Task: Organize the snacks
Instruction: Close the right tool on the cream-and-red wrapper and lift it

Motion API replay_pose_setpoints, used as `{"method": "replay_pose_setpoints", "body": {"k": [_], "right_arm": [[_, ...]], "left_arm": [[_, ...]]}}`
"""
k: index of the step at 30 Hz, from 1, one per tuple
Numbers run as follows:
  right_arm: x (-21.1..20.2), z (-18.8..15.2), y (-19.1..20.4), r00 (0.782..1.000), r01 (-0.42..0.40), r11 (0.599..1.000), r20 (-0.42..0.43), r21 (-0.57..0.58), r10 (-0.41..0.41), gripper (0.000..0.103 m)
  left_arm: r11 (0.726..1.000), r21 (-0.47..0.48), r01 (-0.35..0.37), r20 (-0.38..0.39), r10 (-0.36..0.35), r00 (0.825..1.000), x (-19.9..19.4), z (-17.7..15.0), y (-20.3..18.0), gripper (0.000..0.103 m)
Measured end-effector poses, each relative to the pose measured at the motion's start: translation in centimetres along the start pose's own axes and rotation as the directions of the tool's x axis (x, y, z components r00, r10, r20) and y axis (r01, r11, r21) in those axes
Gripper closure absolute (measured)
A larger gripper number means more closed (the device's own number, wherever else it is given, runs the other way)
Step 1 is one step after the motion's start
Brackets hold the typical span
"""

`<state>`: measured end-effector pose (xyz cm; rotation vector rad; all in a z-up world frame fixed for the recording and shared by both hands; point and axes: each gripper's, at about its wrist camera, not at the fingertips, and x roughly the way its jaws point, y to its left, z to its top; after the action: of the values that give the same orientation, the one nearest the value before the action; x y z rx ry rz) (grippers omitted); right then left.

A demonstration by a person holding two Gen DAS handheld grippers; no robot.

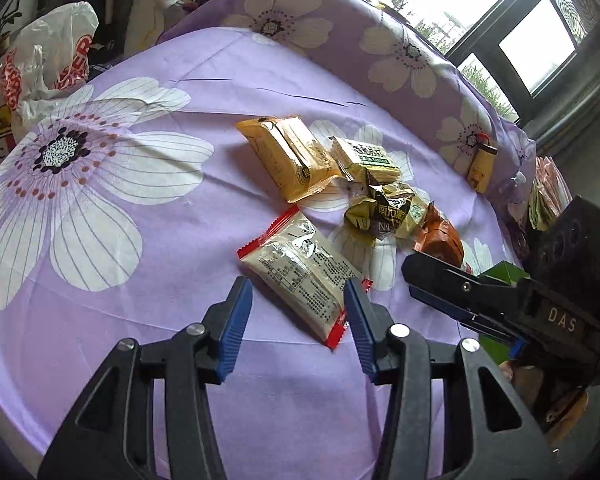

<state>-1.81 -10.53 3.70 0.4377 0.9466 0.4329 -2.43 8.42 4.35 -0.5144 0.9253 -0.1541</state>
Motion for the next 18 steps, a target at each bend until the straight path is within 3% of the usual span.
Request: {"method": "replay_pose_setpoints", "body": {"k": [6,14,18], "right_arm": [[3.4,2.1,0.4,0.999,-0.017,0.998,-0.029,-0.059,0.016,0.038],[6.3,1.5,0.5,0.995,-0.04,0.993,-0.093,-0.107,0.03,0.039],[6.2,0.8,1.2,0.989,-0.025,0.992,-0.145,-0.124,0.007,0.043]], "left_arm": [[0.999,-0.03,0.043,-0.075,-0.045,0.996,2.0,-0.2,-0.4,0.058],[0.997,-0.07,-0.015,-0.124,0.007,0.992,3.6,-0.3,0.2,0.087],[0.996,-0.072,-0.046,-0.087,0.04,0.995,2.8,-0.2,0.6,0.09]]}}
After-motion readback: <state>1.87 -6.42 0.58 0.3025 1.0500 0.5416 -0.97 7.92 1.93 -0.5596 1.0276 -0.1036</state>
